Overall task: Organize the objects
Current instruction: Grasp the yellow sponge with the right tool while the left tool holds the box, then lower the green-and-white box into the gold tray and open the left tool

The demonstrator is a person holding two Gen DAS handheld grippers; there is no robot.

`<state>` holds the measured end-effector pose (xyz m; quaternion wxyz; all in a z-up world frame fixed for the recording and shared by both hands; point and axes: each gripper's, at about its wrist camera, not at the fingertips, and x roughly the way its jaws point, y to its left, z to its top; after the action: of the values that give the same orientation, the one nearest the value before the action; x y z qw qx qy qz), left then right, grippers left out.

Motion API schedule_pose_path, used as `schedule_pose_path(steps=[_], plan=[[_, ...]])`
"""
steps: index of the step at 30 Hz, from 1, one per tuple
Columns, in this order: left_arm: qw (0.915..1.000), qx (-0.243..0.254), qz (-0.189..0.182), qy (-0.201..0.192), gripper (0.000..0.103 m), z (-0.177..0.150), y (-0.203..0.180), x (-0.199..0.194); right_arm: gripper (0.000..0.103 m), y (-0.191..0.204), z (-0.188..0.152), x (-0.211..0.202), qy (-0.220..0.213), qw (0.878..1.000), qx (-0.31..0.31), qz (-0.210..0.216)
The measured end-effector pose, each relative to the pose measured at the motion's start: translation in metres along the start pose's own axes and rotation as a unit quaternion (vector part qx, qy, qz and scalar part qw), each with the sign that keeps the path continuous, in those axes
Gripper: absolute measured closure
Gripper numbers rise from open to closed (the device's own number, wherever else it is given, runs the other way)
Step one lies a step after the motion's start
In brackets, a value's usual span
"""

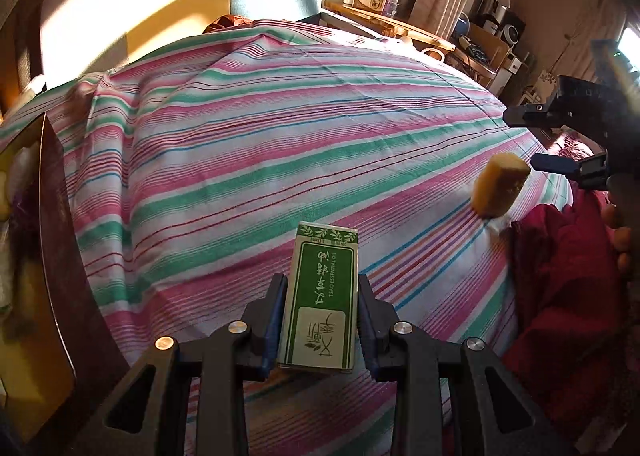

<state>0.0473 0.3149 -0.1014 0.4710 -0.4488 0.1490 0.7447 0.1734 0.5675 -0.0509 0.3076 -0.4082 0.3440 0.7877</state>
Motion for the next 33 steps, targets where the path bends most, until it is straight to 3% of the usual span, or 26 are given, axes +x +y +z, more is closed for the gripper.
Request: schedule_pose_path(steps=[5, 8, 9, 11, 22, 33], plan=[[0.9999, -0.009, -0.006, -0.007, 0.070, -0.006, 0.006, -0.005, 0.018, 0.020, -0.001, 0.020, 0.070, 0.988, -0.111, -0.075], [0.9998, -0.015, -0.009, -0.011, 0.070, -0.008, 0.009, -0.008, 0.018, 0.023, -0.003, 0.034, 0.107, 0.982, -0.133, -0.075], [0.9998, -0.016, -0.009, -0.012, 0.070, -0.009, 0.009, -0.009, 0.021, 0.022, -0.002, 0.037, 0.111, 0.981, -0.134, -0.082], [0.9997, -0.011, -0.006, -0.021, 0.070, -0.011, 0.008, -0.015, 0.036, 0.020, -0.001, 0.044, 0.124, 0.979, -0.136, -0.088], [0.9955, -0.034, 0.026, -0.085, 0.070, -0.013, 0.027, -0.072, 0.041, 0.015, -0.001, 0.036, 0.110, 0.983, -0.121, -0.080], [0.9772, -0.100, 0.134, -0.131, 0.070, -0.021, 0.083, -0.134, 0.041, 0.022, -0.006, 0.038, 0.111, 0.981, -0.136, -0.087]])
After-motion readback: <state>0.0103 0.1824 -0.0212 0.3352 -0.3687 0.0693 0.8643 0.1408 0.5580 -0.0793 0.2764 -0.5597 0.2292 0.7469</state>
